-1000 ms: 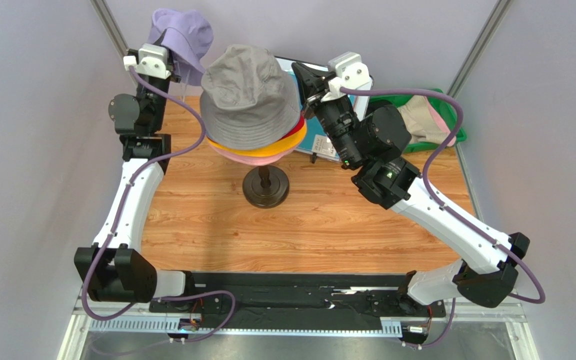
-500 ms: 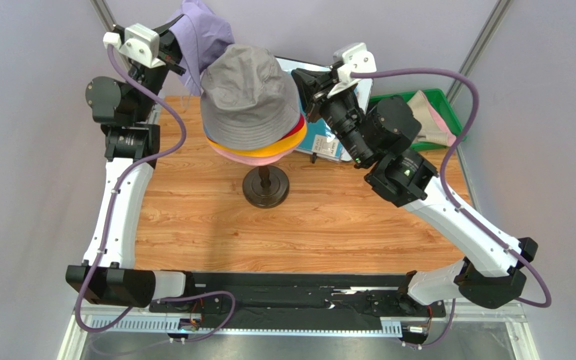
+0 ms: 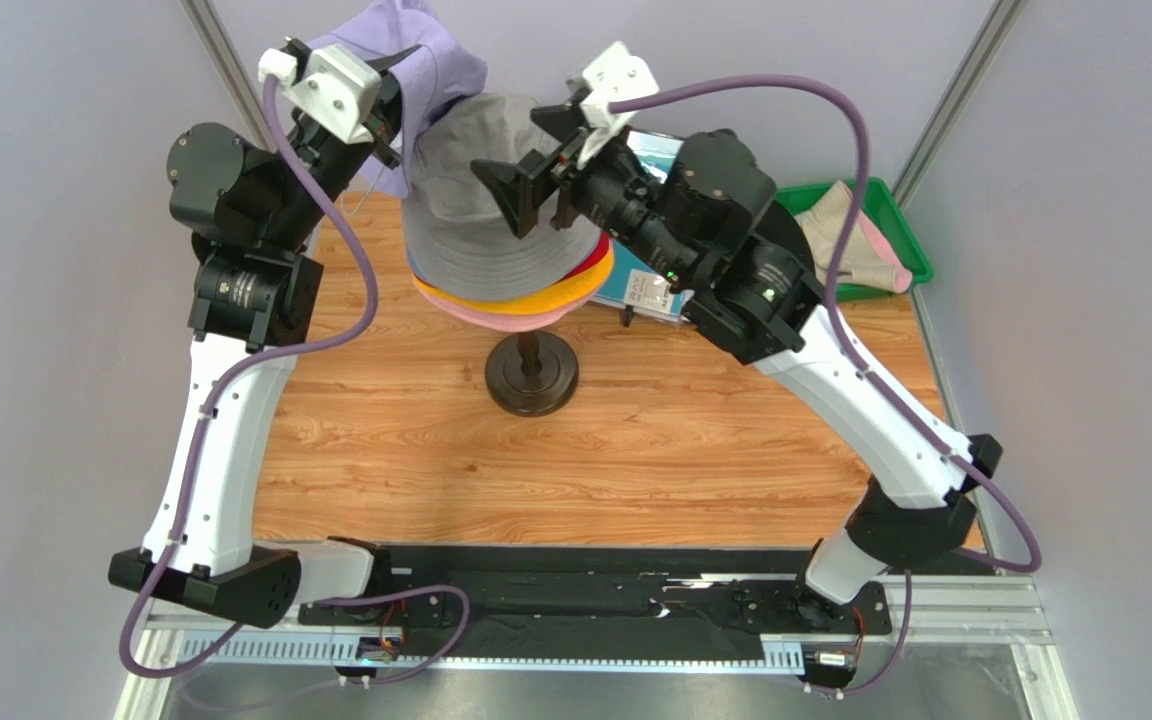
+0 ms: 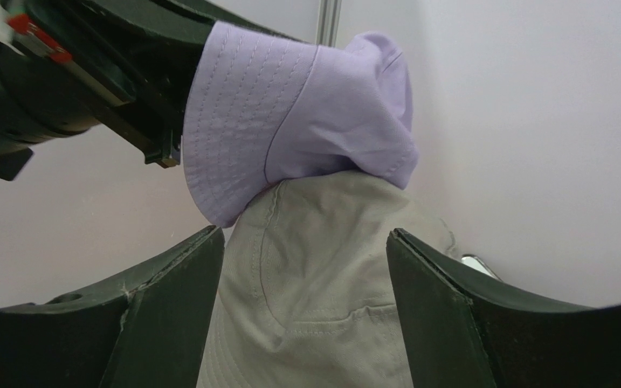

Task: Stack the hats
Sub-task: Stack the hat on the hat.

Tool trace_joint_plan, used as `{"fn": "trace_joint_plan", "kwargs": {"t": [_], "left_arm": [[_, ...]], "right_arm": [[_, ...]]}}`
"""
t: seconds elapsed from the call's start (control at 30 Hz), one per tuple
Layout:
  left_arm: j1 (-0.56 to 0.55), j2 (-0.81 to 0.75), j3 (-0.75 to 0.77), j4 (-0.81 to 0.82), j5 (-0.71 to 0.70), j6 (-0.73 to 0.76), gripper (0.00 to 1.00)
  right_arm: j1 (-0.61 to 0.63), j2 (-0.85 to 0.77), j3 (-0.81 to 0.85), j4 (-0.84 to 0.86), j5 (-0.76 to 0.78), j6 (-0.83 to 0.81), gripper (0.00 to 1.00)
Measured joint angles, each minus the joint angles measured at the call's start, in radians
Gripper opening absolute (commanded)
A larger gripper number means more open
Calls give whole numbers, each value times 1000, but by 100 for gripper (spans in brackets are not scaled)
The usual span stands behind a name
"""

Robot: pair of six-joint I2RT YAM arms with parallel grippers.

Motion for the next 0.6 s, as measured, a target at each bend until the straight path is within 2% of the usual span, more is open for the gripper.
{"fn": "trace_joint_plan", "kwargs": {"t": [0.33, 0.6], "left_arm": [[-97, -9, 82, -144, -145, 158, 0], [-143, -11, 113, -175, -224, 191, 0]], "right_arm": [[50, 85, 3, -1, -28, 46, 77], [131, 154, 47, 66, -5, 32, 76]]}}
